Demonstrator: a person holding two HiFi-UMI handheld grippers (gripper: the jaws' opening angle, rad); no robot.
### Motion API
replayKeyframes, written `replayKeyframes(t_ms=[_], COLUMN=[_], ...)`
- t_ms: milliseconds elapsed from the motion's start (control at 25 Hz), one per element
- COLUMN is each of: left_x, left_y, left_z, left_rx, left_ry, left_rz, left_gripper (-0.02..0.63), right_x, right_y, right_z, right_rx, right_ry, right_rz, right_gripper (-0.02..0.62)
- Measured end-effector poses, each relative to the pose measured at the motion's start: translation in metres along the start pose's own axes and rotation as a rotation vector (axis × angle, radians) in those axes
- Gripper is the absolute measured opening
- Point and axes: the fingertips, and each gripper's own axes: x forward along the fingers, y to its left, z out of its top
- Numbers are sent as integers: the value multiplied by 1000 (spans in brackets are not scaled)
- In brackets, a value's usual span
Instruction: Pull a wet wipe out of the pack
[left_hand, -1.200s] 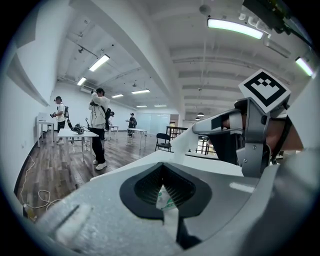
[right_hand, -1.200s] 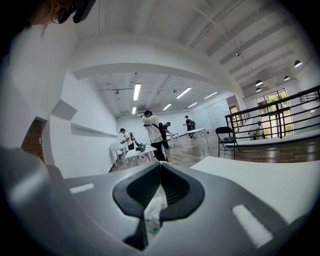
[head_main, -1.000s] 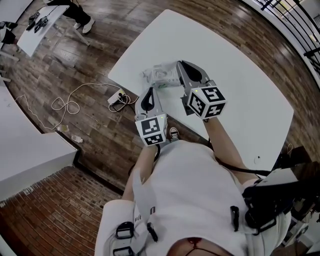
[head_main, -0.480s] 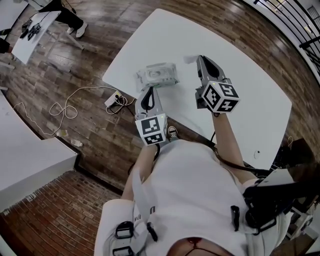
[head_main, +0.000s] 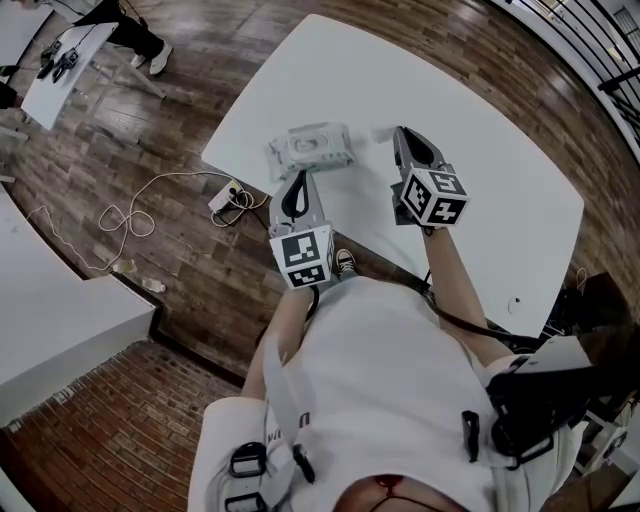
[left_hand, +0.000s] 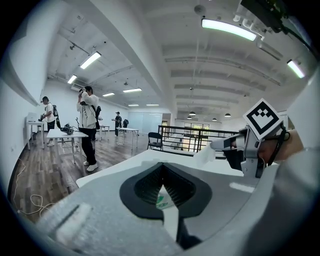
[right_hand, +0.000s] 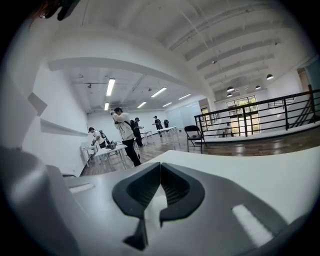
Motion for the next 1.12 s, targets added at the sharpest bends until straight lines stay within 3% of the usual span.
replayKeyframes(t_ms=[200,1120], left_x=[0,3], left_y=[0,-6], left_z=[-2,-5], left_rx=[1,-8], left_ry=[7,26], left_rz=[1,-7], left_gripper=[2,2], right_x=[0,-7], right_y=[-9,-36], right_z=[-38,-119], right_rx=[23,54], right_ry=[87,323], right_rz=[-14,-95], right_gripper=[8,8])
